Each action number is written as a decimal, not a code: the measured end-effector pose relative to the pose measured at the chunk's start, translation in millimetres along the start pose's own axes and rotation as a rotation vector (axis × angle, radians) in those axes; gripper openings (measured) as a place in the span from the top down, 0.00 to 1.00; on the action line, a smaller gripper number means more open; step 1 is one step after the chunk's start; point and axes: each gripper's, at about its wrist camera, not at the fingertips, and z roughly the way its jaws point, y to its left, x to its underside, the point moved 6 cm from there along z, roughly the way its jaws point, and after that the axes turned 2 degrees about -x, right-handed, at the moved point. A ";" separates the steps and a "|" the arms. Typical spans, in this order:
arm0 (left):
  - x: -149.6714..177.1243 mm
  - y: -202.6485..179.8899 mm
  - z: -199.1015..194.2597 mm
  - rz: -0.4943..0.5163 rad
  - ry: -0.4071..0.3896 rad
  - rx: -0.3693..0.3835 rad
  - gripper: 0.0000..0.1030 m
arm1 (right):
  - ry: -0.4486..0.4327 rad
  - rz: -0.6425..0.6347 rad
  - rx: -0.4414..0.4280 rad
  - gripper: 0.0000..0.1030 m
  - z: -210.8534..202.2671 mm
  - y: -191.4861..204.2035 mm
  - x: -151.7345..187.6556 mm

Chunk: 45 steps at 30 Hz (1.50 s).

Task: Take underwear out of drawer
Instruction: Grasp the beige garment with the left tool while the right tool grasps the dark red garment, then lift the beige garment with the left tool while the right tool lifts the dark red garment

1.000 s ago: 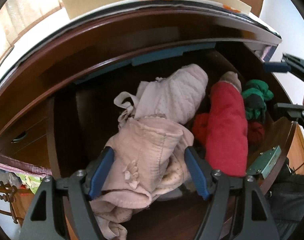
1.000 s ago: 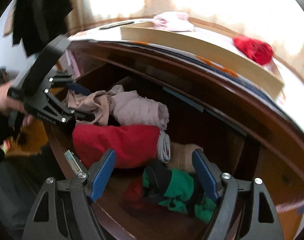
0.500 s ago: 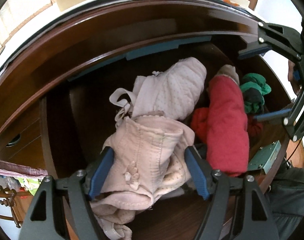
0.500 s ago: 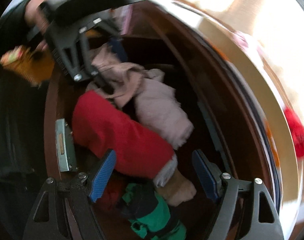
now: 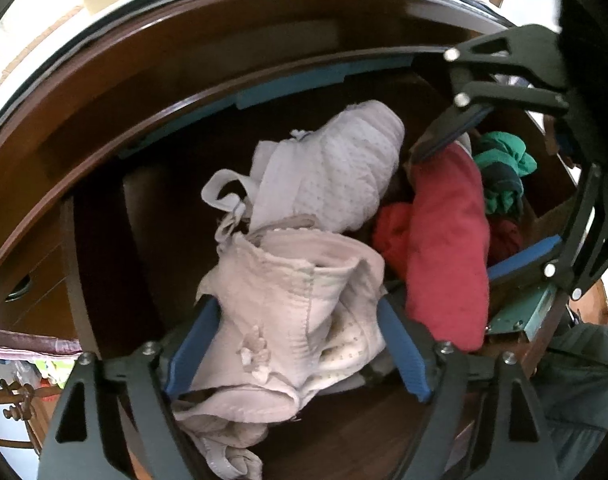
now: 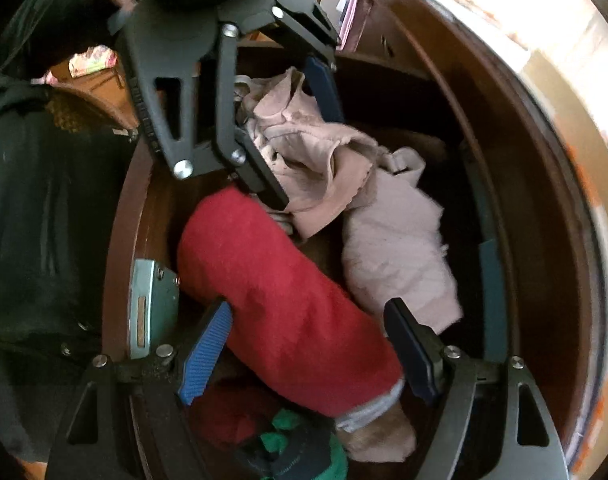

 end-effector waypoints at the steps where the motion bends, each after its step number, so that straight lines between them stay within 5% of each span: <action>1: -0.6 -0.6 0.7 0.001 -0.001 0.000 0.20 | 0.006 0.014 -0.017 0.23 2.6 -1.8 -0.2; 6: -1.4 0.9 1.9 -0.017 -0.013 0.014 0.20 | 0.067 0.158 -0.098 0.39 14.5 -13.3 4.9; 8: 2.1 3.2 -1.9 -0.025 -0.020 0.018 0.20 | 0.079 0.230 -0.041 0.54 11.4 -20.6 9.0; 13: 5.8 4.7 -5.5 -0.031 -0.030 0.019 0.22 | 0.007 0.368 0.032 0.64 -6.5 -25.2 21.2; 23: 11.6 11.0 -9.4 -0.064 -0.058 0.001 0.54 | -0.241 0.739 0.051 0.65 -51.1 -30.6 56.1; 25: 13.4 13.5 -10.8 -0.074 -0.071 -0.002 0.67 | -0.303 0.822 0.064 0.65 -58.5 -32.7 63.4; 30: 18.7 20.1 -18.3 -0.107 -0.117 -0.005 0.81 | -0.448 0.920 0.061 0.65 -77.8 -29.0 64.2; 39: 34.2 32.0 -42.0 -0.195 -0.242 -0.005 0.86 | -0.611 1.027 0.057 0.65 -73.3 -27.5 54.9; 45: 35.9 39.5 -60.7 -0.262 -0.314 0.004 0.86 | -0.617 1.067 0.059 0.65 -63.8 -22.6 63.7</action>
